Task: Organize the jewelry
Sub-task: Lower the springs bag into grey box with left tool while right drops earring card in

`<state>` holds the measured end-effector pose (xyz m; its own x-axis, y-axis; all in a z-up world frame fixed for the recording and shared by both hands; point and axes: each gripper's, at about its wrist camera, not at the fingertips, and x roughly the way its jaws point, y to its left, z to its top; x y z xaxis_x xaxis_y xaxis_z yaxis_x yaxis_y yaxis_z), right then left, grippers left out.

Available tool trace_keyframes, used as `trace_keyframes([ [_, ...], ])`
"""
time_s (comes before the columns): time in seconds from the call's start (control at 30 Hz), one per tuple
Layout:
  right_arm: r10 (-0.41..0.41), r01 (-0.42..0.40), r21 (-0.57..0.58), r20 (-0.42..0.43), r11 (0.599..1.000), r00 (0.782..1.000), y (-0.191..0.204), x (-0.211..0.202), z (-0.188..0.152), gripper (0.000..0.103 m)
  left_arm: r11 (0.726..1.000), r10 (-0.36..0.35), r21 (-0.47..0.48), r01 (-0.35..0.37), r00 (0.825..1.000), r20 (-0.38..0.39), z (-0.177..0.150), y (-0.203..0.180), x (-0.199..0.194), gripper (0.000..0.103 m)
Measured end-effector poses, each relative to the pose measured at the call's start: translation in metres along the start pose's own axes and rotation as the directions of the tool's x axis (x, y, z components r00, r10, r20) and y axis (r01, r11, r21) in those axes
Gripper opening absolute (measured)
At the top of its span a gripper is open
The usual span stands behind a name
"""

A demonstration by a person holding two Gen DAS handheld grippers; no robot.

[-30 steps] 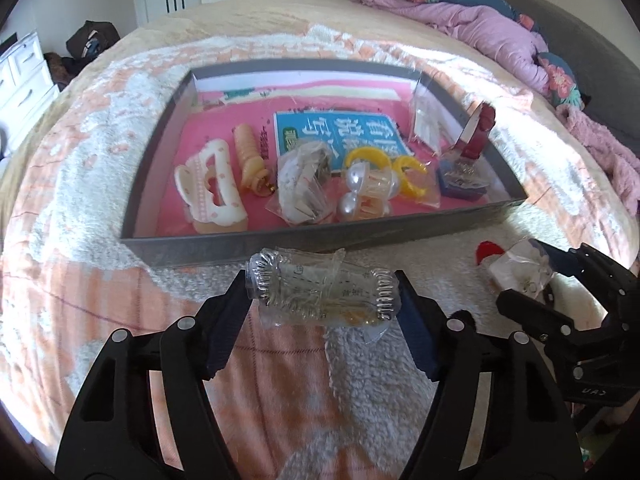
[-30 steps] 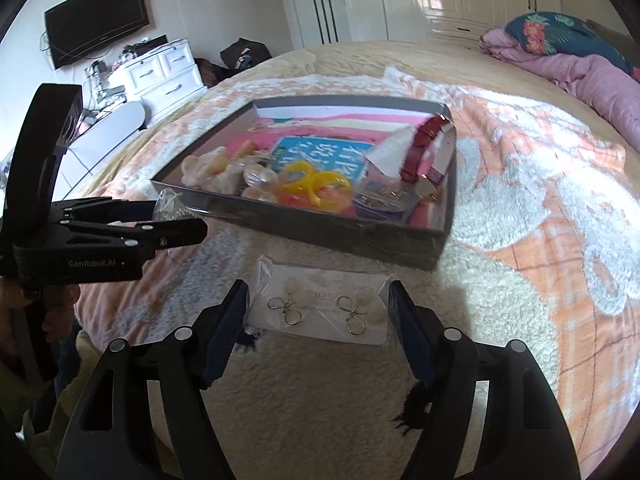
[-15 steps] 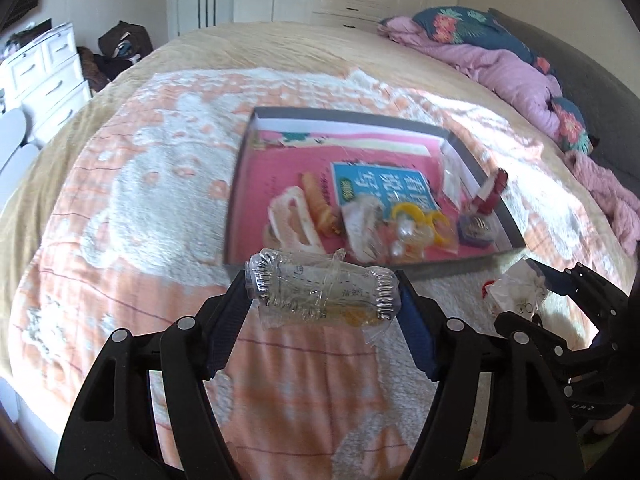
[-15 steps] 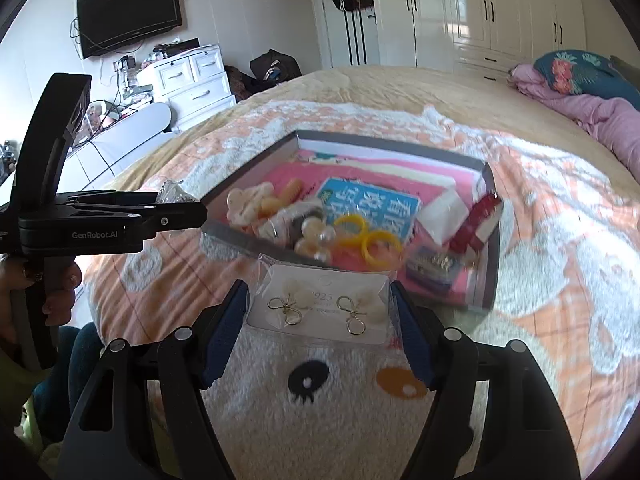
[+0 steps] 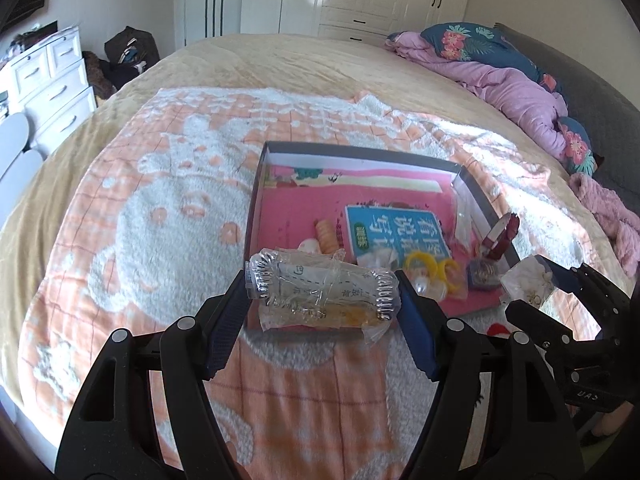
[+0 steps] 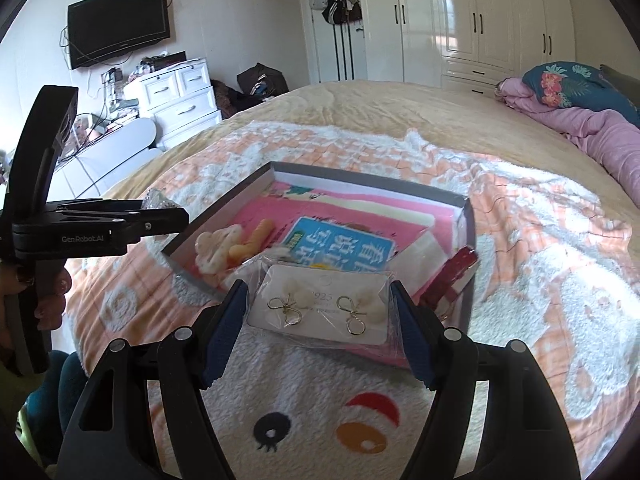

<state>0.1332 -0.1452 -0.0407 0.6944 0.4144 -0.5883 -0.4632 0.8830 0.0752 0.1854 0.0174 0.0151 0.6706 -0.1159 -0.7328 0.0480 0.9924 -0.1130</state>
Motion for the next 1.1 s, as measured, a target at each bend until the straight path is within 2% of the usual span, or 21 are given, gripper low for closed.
trace_keyframes([
  [0.47, -0.094, 0.093, 0.057, 0.010, 0.994, 0.996, -0.036, -0.005, -0.004, 0.070, 0.999, -0.026, 0.038, 0.027, 1.000, -0.015, 0.015, -0.021, 0.025, 0.062],
  [0.93, -0.129, 0.130, 0.068, -0.006, 0.989, 0.992, -0.046, 0.009, -0.012, 0.070, 0.996, -0.039, 0.079, 0.044, 0.998, -0.059, 0.013, -0.037, 0.051, 0.062],
  [1.1, -0.117, 0.118, 0.073, -0.018, 0.990, 0.993, -0.043, 0.020, -0.013, 0.070, 0.996, -0.038, 0.077, 0.044, 0.997, -0.068, 0.014, -0.037, 0.059, 0.063],
])
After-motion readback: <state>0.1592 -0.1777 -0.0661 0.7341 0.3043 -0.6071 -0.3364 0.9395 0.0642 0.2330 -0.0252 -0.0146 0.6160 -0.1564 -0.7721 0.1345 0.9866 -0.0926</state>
